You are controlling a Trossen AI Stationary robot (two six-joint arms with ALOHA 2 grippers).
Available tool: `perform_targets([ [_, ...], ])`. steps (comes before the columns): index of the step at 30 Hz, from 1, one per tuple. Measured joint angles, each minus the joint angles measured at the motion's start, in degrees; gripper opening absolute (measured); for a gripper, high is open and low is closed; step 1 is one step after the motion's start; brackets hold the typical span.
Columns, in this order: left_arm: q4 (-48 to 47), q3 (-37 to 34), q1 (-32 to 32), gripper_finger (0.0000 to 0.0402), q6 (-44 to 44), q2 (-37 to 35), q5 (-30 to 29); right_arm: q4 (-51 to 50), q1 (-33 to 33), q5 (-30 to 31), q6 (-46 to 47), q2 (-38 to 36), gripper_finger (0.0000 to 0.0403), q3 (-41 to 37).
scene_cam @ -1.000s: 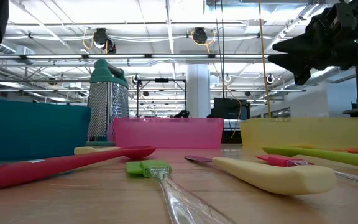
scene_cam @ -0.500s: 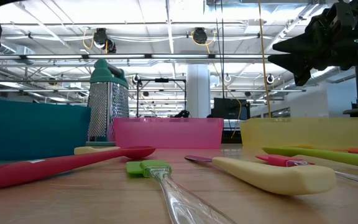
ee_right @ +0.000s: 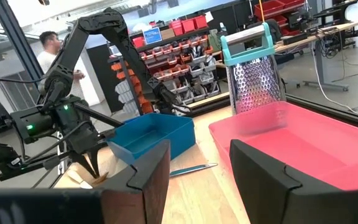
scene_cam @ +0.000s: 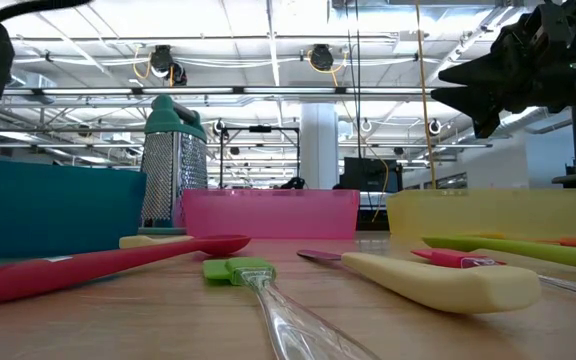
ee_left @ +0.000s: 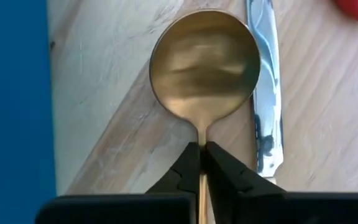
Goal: Pick & Place Kitchen Items
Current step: Put the gold spoon into the blue bin
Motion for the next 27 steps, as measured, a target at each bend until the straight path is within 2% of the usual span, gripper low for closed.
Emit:
perform_targets([
  [4,-0.4,0.91,1.73,0.0015,0.91,-0.96,0.38,0.02,-0.01,0.16,-0.01,0.0,0.016,-0.02],
  [8,-1.36,3.42,4.9,0.0009,2.44,-3.67,-1.84,0.02,0.0,0.18,-0.02,0.0,0.016,-0.02],
  [12,-4.54,5.77,7.69,0.0009,8.98,-5.5,-2.62,0.04,-0.01,0.19,-0.02,-0.01,0.016,-0.01],
  [16,-11.49,9.72,10.43,0.0008,15.95,-7.2,-6.35,0.04,-0.02,0.2,-0.03,0.0,0.016,0.0],
  [21,-26.7,14.64,13.56,0.0008,21.8,-7.88,-12.18,0.23,-0.01,0.2,-0.15,0.09,0.016,-0.01],
  [24,-33.76,15.56,15.62,0.0007,21.18,-8.22,-14.65,0.24,0.0,0.2,-0.17,0.09,0.016,0.0],
  [27,-41.03,14.81,18.16,0.0014,17.75,-7.99,-14.34,0.26,0.0,0.2,-0.17,0.21,0.016,0.0],
])
